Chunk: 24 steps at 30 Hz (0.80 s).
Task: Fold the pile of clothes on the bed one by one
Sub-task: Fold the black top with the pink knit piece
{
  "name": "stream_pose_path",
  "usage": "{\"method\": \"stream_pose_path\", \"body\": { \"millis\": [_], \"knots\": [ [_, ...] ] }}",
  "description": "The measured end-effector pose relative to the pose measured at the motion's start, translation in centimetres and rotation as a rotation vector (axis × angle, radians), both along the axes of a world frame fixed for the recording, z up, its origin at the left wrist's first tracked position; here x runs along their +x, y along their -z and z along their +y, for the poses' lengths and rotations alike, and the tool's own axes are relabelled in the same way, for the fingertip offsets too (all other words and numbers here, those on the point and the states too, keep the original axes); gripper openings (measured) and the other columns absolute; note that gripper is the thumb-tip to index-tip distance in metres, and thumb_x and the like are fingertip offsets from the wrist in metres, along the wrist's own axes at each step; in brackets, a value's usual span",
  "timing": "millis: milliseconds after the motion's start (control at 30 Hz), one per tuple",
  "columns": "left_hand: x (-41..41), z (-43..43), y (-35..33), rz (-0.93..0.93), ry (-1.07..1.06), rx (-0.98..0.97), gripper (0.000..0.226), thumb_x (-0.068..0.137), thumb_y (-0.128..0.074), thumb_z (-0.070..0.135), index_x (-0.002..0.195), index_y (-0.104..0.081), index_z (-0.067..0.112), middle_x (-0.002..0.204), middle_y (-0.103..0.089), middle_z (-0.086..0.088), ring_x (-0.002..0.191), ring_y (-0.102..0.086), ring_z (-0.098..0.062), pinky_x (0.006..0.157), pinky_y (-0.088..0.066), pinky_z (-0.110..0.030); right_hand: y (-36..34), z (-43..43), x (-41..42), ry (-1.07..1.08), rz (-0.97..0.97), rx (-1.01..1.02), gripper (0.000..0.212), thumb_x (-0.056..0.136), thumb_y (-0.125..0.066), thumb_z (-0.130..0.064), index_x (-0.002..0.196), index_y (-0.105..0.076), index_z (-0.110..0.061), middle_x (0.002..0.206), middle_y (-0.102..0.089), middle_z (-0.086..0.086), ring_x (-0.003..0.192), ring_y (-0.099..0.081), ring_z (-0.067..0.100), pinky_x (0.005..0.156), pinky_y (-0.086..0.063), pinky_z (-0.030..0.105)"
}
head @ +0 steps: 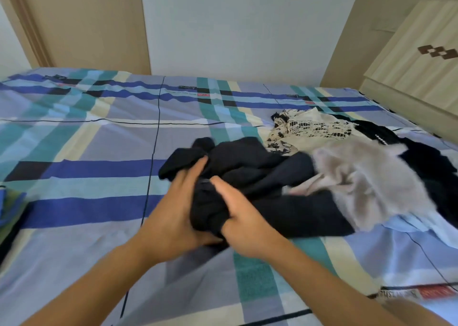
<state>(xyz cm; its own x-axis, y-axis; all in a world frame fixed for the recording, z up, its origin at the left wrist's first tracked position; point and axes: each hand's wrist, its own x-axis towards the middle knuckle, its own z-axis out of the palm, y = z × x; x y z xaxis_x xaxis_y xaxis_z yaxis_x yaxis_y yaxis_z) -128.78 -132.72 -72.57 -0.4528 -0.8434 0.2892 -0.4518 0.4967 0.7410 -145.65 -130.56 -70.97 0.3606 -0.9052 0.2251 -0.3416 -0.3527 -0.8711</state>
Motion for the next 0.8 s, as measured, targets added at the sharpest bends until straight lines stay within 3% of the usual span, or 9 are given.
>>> {"method": "stream_pose_path", "body": {
  "millis": [100, 200, 300, 400, 467, 567, 667, 733, 800],
  "knots": [
    [2.0, -0.2, -0.8, 0.023, -0.177, -0.183, 0.062, 0.069, -0.068, 0.031, 0.125, -0.048, 0.052, 0.121, -0.061, 0.027, 0.110, -0.056, 0.009, 0.096, -0.046, -0.014, -1.0, -0.1, 0.5, -0.181, 0.101, 0.048, 0.045, 0.093, -0.059, 0.003, 0.133, -0.050, -0.016, 0.130, -0.061, -0.001, 0.125, -0.057, 0.011, 0.107, -0.047, 0.040],
    [4.0, -0.9, -2.1, -0.019, -0.192, -0.179, 0.032, 0.073, -0.060, 0.033, 0.103, -0.062, 0.044, 0.097, -0.069, 0.020, 0.090, -0.065, 0.002, 0.078, -0.050, -0.013, -2.2, -0.7, -1.8, -0.138, 0.116, 0.009, 0.062, 0.089, -0.064, 0.003, 0.144, -0.046, -0.021, 0.142, -0.054, -0.009, 0.133, -0.048, 0.000, 0.114, -0.039, 0.029],
    [5.3, -1.7, -2.5, -0.077, -0.236, -0.174, 0.028, 0.070, -0.054, 0.020, 0.093, -0.066, 0.031, 0.087, -0.069, 0.009, 0.082, -0.067, -0.011, 0.074, -0.057, -0.037, -1.1, -1.9, -6.1, 0.057, 0.319, -0.095, 0.074, 0.085, -0.074, -0.013, 0.149, -0.041, -0.029, 0.153, -0.041, -0.010, 0.142, -0.036, 0.002, 0.119, -0.032, 0.034],
    [7.1, -2.8, -3.4, -0.128, -0.266, -0.220, 0.026, 0.066, -0.053, 0.018, 0.087, -0.065, 0.028, 0.086, -0.068, 0.004, 0.080, -0.067, -0.025, 0.073, -0.055, -0.046, 0.6, -3.1, -11.4, 0.244, 0.753, 0.036, 0.094, 0.081, -0.079, -0.037, 0.155, -0.022, -0.038, 0.167, -0.007, -0.001, 0.154, -0.004, 0.020, 0.124, -0.006, 0.052],
    [9.3, -4.8, -3.8, -0.157, -0.348, -0.264, 0.029, 0.063, -0.053, 0.019, 0.089, -0.065, 0.025, 0.087, -0.069, 0.000, 0.083, -0.067, -0.033, 0.076, -0.054, -0.049, 1.0, -3.4, -13.7, 0.361, 0.908, 0.130, 0.101, 0.078, -0.080, -0.048, 0.157, -0.018, -0.037, 0.167, 0.002, 0.004, 0.154, 0.007, 0.024, 0.122, 0.006, 0.055],
    [12.7, -7.6, -3.2, -0.191, -0.651, -0.277, 0.039, 0.063, -0.048, 0.025, 0.099, -0.065, 0.021, 0.089, -0.068, -0.009, 0.084, -0.066, -0.040, 0.077, -0.053, -0.053, 1.2, -4.0, -15.5, 0.472, 0.884, 0.161, 0.103, 0.071, -0.081, -0.055, 0.155, -0.025, -0.035, 0.166, -0.004, 0.008, 0.154, -0.001, 0.028, 0.121, -0.009, 0.057],
    [14.6, -8.6, -1.4, -0.352, -0.932, -0.020, 0.069, 0.059, -0.054, 0.029, 0.126, -0.047, 0.019, 0.116, -0.057, -0.023, 0.101, -0.057, -0.052, 0.091, -0.046, -0.066, 1.3, -4.3, -16.0, 0.395, 0.731, 0.260, 0.097, 0.069, -0.083, -0.056, 0.150, -0.036, -0.031, 0.154, -0.034, 0.004, 0.142, -0.036, 0.025, 0.116, -0.033, 0.045],
    [14.0, -7.9, -1.1, -0.488, -0.995, 0.123, 0.095, 0.060, -0.068, 0.033, 0.144, -0.029, 0.017, 0.144, -0.036, -0.030, 0.128, -0.038, -0.056, 0.108, -0.029, -0.070, 1.4, -4.2, -15.6, 0.328, 0.786, 0.288, 0.088, 0.070, -0.083, -0.055, 0.145, -0.041, -0.033, 0.142, -0.049, -0.002, 0.127, -0.051, 0.020, 0.103, -0.043, 0.038],
    [11.8, -6.5, -1.3, -0.552, -0.930, 0.036, 0.095, 0.069, -0.074, 0.033, 0.149, -0.028, 0.011, 0.150, -0.028, -0.030, 0.135, -0.028, -0.053, 0.110, -0.024, -0.066, 1.1, -4.1, -14.5, 0.326, 0.857, 0.264, 0.077, 0.073, -0.082, -0.044, 0.139, -0.046, -0.032, 0.131, -0.057, -0.005, 0.118, -0.055, 0.020, 0.089, -0.044, 0.034]
  ]
}}
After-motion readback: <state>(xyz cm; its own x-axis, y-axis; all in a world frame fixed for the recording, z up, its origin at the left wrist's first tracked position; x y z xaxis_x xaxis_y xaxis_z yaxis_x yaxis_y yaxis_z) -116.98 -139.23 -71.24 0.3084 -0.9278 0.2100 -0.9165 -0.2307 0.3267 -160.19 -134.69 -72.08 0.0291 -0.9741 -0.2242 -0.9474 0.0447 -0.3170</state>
